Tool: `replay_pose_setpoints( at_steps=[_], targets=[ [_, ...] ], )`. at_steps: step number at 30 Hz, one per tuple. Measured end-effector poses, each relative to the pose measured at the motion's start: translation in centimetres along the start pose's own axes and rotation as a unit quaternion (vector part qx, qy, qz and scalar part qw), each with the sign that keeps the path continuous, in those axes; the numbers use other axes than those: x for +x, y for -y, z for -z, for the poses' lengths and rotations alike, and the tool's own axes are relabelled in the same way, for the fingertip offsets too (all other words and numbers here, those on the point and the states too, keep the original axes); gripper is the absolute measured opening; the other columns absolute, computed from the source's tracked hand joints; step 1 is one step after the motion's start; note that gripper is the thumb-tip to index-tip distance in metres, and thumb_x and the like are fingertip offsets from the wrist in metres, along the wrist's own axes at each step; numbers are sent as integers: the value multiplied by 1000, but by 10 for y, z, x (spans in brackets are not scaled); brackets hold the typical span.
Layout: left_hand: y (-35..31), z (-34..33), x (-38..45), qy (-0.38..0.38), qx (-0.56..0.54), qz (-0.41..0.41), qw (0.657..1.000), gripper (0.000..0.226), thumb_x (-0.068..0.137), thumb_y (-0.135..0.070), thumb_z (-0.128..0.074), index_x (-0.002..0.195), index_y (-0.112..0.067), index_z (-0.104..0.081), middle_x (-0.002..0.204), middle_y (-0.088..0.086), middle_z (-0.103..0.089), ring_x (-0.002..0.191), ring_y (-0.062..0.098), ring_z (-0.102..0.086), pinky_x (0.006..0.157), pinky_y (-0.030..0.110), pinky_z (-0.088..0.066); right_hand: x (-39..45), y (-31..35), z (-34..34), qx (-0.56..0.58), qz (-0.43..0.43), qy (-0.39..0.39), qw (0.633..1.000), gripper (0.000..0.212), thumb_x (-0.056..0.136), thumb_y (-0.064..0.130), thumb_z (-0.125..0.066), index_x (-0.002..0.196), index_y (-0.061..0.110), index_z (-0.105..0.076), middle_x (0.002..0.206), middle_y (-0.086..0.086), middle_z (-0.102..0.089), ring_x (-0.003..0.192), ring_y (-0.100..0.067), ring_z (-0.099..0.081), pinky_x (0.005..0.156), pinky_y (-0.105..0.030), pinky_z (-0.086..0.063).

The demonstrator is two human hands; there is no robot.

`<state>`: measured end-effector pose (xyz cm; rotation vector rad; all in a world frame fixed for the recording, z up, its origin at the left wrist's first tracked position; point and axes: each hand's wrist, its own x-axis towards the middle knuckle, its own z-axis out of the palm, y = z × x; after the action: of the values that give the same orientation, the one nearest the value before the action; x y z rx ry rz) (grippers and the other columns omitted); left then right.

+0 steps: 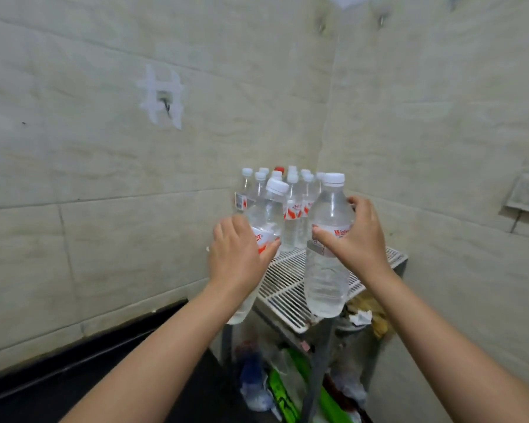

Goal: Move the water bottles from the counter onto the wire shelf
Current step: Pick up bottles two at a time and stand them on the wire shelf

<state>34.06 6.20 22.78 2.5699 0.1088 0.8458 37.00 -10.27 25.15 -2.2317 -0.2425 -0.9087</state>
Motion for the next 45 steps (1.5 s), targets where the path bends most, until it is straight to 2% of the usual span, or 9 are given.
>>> replay_pose_setpoints(
  at_steps=[12,19,23,27,30,33,35,39,45],
  targets=[
    [-52,-152,111,-86,-25,106,990,57,84,-49,-56,116,-5,-42,113,7,-45,95,16,-33,76,19,-21,154,-148,-95,104,62,85,989,67,67,25,-79,122,8,-45,121,-8,-50,101,-16,-47,81,-23,-34],
    [-77,-220,162,-140,-48,202,968,71,82,-47,-61,132,-4,-35,124,11,-45,113,21,-38,89,20,-30,210,-204,-140,194,51,134,970,70,64,19,-81,121,4,-43,122,-14,-48,112,-28,-48,95,-41,-45],
    [-84,-237,162,-156,-39,231,960,76,79,-43,-67,133,-2,-33,125,13,-42,115,23,-37,96,28,-34,209,-214,-152,212,98,152,960,70,63,22,-82,119,4,-45,118,-12,-49,100,-12,-42,84,-28,-41],
    [-83,-234,157,-173,-23,259,950,87,75,-38,-73,140,-4,-25,132,15,-37,123,25,-33,102,31,-30,206,-222,-152,196,142,150,959,73,63,29,-81,119,1,-44,117,-14,-48,100,-15,-42,83,-24,-34],
    [-82,-223,152,-141,-7,255,957,92,74,-41,-73,142,-7,-22,136,14,-34,127,26,-30,106,33,-29,211,-224,-146,196,164,196,947,72,73,56,-50,119,1,-44,116,-14,-49,101,-19,-44,83,-24,-32],
    [-88,-210,150,-128,25,216,968,87,77,-46,-68,141,-7,-24,132,15,-36,125,26,-31,105,34,-30,228,-223,-135,200,188,199,941,77,70,58,-23,113,0,-50,108,-11,-52,97,-14,-41,81,-24,-30],
    [-92,-199,155,-147,60,173,972,78,83,-46,-61,141,-5,-27,130,16,-39,122,27,-34,103,34,-31,244,-215,-123,222,204,211,930,67,75,50,-36,121,2,-47,112,-7,-50,102,-14,-42,82,-27,-32],
    [-104,-175,182,-102,127,99,982,50,94,-25,-49,139,-8,-36,134,15,-44,124,28,-39,99,35,-36,277,-201,-104,132,293,364,874,45,89,11,-51,133,18,-43,134,-5,-49,113,-18,-49,87,-24,-35],
    [-112,-157,194,-13,177,94,980,35,96,-16,-46,129,-5,-50,131,14,-54,118,30,-50,93,35,-43,289,-181,-91,31,323,412,851,32,85,13,-59,116,12,-54,101,-2,-55,86,-15,-49,71,-24,-36]
  ],
)
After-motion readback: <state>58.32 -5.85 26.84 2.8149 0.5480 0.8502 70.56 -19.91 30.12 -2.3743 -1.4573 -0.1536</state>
